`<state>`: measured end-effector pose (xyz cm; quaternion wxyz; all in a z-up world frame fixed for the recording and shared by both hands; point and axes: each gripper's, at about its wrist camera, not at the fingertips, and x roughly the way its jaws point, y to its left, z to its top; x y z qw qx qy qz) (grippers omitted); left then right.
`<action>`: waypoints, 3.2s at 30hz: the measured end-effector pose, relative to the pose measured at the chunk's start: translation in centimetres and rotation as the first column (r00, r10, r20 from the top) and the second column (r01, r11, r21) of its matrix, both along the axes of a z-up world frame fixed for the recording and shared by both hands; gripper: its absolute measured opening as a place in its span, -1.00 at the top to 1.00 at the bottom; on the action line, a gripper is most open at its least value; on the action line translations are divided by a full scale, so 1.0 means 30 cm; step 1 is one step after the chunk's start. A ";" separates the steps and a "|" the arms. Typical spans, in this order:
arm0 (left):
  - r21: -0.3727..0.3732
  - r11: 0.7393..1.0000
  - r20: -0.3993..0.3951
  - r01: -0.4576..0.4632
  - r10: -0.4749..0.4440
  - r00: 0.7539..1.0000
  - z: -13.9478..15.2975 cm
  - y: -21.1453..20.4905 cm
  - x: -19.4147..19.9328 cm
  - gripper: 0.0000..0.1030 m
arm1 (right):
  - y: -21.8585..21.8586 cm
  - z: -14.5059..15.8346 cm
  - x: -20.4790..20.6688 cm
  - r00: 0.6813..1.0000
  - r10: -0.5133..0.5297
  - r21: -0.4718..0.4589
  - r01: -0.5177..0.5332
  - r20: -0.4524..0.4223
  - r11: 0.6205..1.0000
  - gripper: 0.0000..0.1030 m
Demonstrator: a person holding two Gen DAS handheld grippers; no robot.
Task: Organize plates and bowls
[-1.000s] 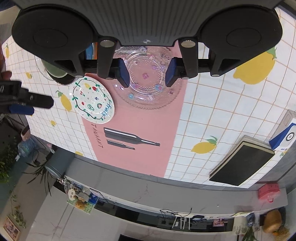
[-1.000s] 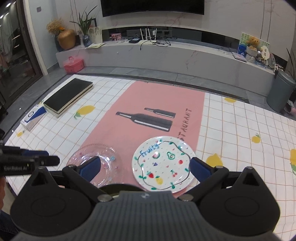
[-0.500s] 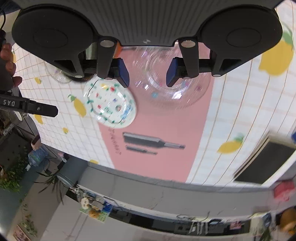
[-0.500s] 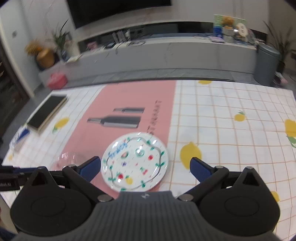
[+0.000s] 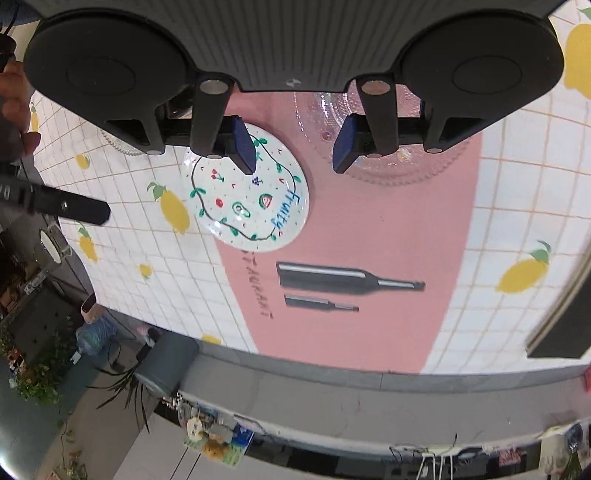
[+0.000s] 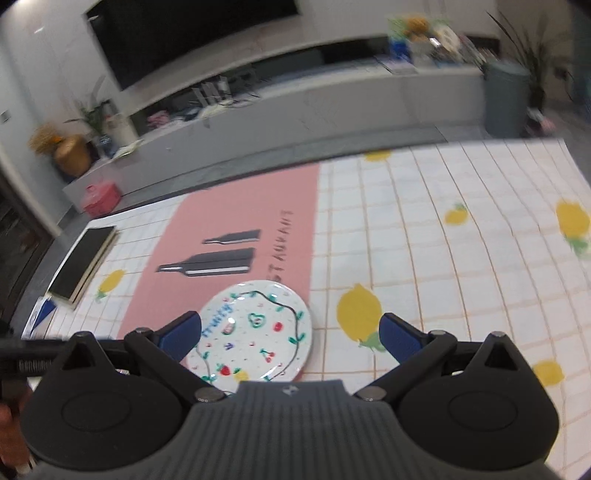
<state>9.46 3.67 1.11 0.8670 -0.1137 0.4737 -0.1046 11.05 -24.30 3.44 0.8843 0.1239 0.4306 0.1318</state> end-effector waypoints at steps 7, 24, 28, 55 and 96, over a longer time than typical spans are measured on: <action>-0.101 0.995 -0.025 0.025 -0.028 0.999 -0.060 -0.005 0.112 0.05 | 0.067 -0.097 0.098 0.993 0.024 0.114 -0.010 -0.117 0.993 -0.79; -0.125 0.992 -0.145 0.024 -0.042 0.989 -0.200 0.036 0.211 0.70 | 0.029 -0.259 0.200 0.964 0.013 0.062 0.003 -0.264 0.998 0.03; -0.147 0.988 -0.160 0.041 -0.065 0.985 -0.227 0.028 0.219 0.72 | 0.007 -0.288 0.210 0.956 0.020 0.116 0.015 -0.294 0.993 0.14; -0.148 0.988 -0.115 0.035 -0.053 0.992 -0.182 -0.051 0.242 0.77 | -0.103 -0.276 0.206 0.962 -0.060 0.177 0.109 -0.265 0.978 0.85; -0.131 0.934 -0.091 0.334 -0.346 0.934 -0.071 -0.187 0.337 0.47 | -0.261 -0.168 0.123 0.976 -0.076 0.070 0.092 -0.205 0.993 -0.08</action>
